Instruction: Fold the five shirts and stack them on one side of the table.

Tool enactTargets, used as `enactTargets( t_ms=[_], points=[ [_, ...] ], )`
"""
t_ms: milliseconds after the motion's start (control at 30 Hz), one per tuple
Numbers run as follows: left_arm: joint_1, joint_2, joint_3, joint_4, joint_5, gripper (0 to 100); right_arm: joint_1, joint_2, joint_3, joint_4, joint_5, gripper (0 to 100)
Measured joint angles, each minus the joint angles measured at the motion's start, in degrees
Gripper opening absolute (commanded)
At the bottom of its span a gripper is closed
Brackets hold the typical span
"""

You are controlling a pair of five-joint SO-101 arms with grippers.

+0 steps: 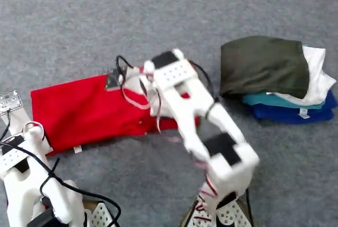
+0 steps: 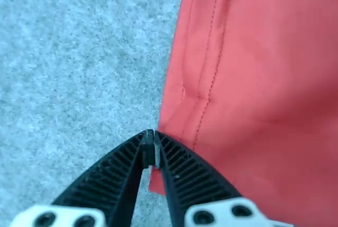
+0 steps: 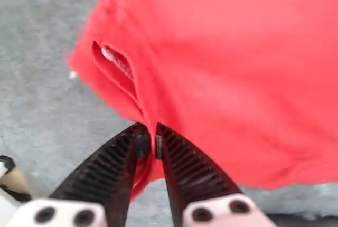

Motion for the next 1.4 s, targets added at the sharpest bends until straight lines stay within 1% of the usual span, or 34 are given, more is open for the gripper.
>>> enactTargets(
  t_ms=[100, 200, 300, 333, 367, 400, 500, 567, 600, 667, 700, 733, 800, 833, 900, 933, 1000, 1067, 1133, 1200, 1400],
  points=[
    [0.00, 0.00, 0.00, 0.00, 0.00, 2, 0.79, 10.73, -14.86, 5.63, 2.81, 0.2],
    [0.00, 0.00, 0.00, 0.00, 0.00, 2, 0.88, 21.19, -29.54, 11.25, 7.38, 0.2],
    [0.00, 0.00, 0.00, 0.00, 0.00, 2, 0.88, 29.63, -41.05, 12.66, 10.02, 1.3],
    [0.00, 0.00, 0.00, 0.00, 0.00, 2, 0.88, 31.47, -43.78, 12.75, 10.55, 4.8],
    [0.00, 0.00, 0.00, 0.00, 0.00, 2, 0.88, 32.79, -45.71, 12.75, 10.90, 10.4],
    [0.00, 0.00, 0.00, 0.00, 0.00, 2, 0.88, 33.32, -46.86, 12.75, 11.08, 16.1],
    [0.00, 0.00, 0.00, 0.00, 0.00, 2, 0.88, 33.67, -48.97, 12.75, 11.08, 28.2],
    [0.00, 0.00, 0.00, 0.00, 0.00, 2, 0.88, 33.76, -50.29, 12.75, 10.37, 33.8],
    [0.00, 0.00, 0.00, 0.00, 0.00, 2, 0.88, 33.76, -50.90, 12.75, 9.58, 34.0],
    [0.00, 0.00, 0.00, 0.00, 0.00, 2, 0.97, 32.97, -51.25, 12.75, 8.18, 31.0],
    [0.00, 0.00, 0.00, 0.00, 0.00, 2, 1.05, 31.91, -51.25, 12.75, 7.47, 27.4],
    [0.00, 0.00, 0.00, 0.00, 0.00, 2, 1.14, 30.51, -51.25, 12.75, 6.77, 21.6],
    [0.00, 0.00, 0.00, 0.00, 0.00, 2, 1.58, 26.81, -50.64, 12.75, 5.54, 3.5],
    [0.00, 0.00, 0.00, 0.00, 0.00, 2, 1.85, 24.62, -49.32, 12.75, 5.27, 0.0],
    [0.00, 0.00, 0.00, 0.00, 0.00, 2, 2.46, 20.48, -44.75, 12.75, 4.84, 6.2],
    [0.00, 0.00, 0.00, 0.00, 0.00, 2, 2.46, 18.81, -41.67, 12.75, 4.40, 5.2],
    [0.00, 0.00, 0.00, 0.00, 0.00, 2, 2.29, 17.05, -33.49, 12.75, 2.02, 0.0],
    [0.00, 0.00, 0.00, 0.00, 0.00, 2, 1.23, 17.05, -24.62, 11.34, -1.93, 1.1],
    [0.00, 0.00, 0.00, 0.00, 0.00, 2, -0.35, 17.05, -17.14, 7.82, -5.71, 0.2],
    [0.00, 0.00, 0.00, 0.00, 0.00, 2, -1.67, 17.05, -13.63, 2.99, -8.62, 0.2],
    [0.00, 0.00, 0.00, 0.00, 0.00, 2, -4.04, 17.05, -12.22, -14.51, -18.37, 0.3]
  ],
)
